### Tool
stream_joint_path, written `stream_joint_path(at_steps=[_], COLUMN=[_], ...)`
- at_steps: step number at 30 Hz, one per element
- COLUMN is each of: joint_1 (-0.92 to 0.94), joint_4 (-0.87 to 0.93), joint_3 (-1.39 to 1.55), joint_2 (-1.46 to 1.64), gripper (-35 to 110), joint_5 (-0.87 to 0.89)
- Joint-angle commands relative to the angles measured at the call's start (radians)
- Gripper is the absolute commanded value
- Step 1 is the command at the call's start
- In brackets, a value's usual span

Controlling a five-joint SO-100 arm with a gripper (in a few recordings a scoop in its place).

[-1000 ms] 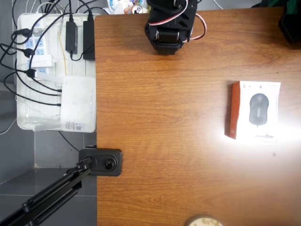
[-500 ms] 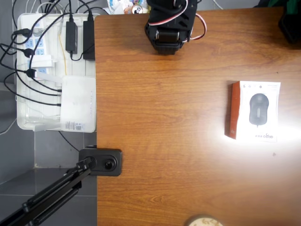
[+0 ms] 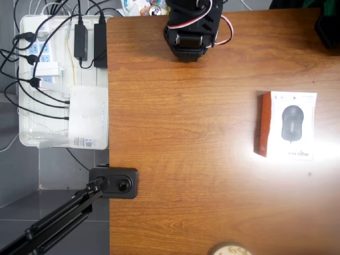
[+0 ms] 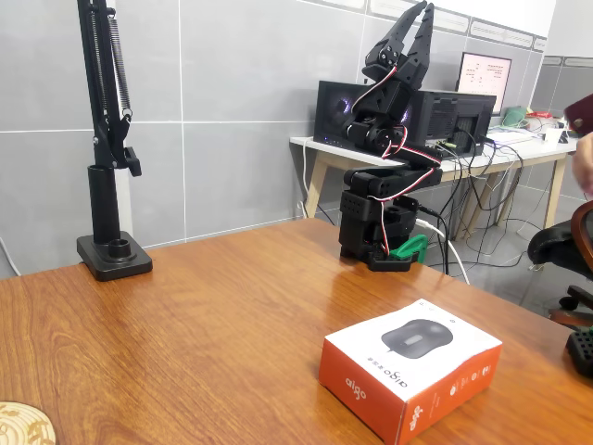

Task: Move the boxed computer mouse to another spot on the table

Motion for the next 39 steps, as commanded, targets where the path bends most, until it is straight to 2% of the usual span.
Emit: stream_joint_path(at_steps=[1,21,30,39], joint_1=[0.008,0.008,0.008,0.008], joint_4=[-0.002,-0.002,-0.002,-0.002], joint_3=[0.002,0.002,0.002,0.002], joint_2=[0.002,0.002,0.002,0.002], gripper=[0,0,4,0], joint_5=[0.003,0.003,-0.057,-0.038])
